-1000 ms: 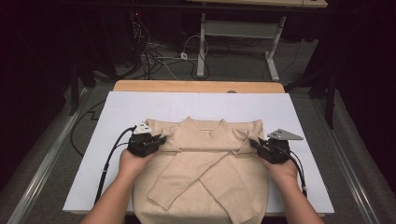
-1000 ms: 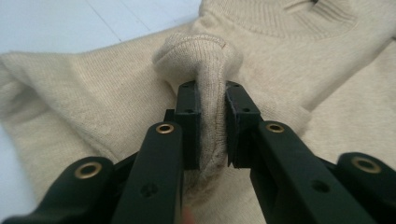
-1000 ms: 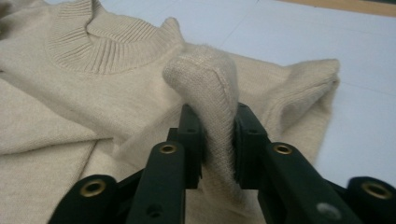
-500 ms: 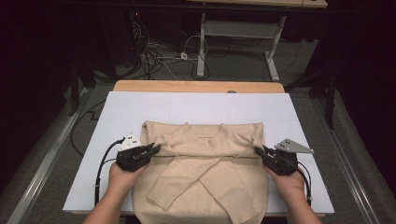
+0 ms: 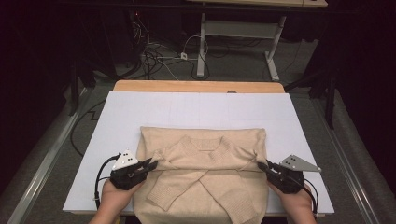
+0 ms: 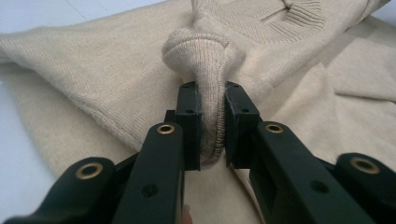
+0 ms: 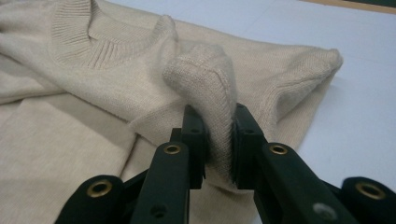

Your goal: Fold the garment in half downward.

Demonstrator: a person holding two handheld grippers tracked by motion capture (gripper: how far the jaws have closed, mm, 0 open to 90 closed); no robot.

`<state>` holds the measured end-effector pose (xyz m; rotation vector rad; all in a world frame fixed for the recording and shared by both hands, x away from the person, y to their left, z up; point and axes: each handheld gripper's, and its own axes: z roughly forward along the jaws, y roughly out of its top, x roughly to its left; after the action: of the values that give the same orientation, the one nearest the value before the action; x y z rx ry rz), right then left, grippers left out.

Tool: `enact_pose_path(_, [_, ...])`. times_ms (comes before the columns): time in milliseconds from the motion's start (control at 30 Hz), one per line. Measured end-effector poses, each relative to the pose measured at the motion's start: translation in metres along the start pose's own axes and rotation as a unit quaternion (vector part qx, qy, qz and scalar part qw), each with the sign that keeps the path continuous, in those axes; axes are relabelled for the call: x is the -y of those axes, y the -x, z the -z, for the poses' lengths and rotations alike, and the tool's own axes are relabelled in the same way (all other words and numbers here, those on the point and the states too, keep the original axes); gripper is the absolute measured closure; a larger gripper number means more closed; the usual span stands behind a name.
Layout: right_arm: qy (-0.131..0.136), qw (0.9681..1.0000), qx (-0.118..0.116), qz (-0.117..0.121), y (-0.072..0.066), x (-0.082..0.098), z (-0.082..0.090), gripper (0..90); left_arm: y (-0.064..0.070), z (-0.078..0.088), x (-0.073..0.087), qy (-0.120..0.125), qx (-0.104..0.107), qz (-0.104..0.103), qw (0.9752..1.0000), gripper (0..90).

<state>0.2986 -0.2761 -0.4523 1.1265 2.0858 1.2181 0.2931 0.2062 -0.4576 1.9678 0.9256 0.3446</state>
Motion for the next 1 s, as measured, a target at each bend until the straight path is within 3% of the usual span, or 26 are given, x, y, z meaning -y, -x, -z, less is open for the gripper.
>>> enact_pose_path(267, [-0.001,1.0,-0.001,0.007,-0.011,0.01,0.016,80.0,0.017,0.016,0.01,0.002,0.006,-0.009,0.9999,76.5])
enact_pose_path(367, [0.001,0.9999,-0.002,0.01,-0.015,0.013,0.022,80.1,0.02,0.022,0.012,0.008,0.012,-0.005,0.9999,76.5])
enact_pose_path(600, [0.009,0.9999,-0.013,0.006,-0.026,0.027,0.036,80.0,0.028,0.034,0.019,0.006,0.01,-0.017,0.9998,76.5])
enact_pose_path(833, [0.011,0.9997,-0.016,0.015,-0.037,0.034,0.044,79.9,0.028,0.031,0.035,-0.002,0.012,-0.007,0.9999,76.4])
enact_pose_path(1000, [-0.004,0.9999,-0.015,0.006,-0.037,0.044,0.039,79.6,0.025,0.024,0.043,-0.015,0.017,0.001,0.9997,76.1])
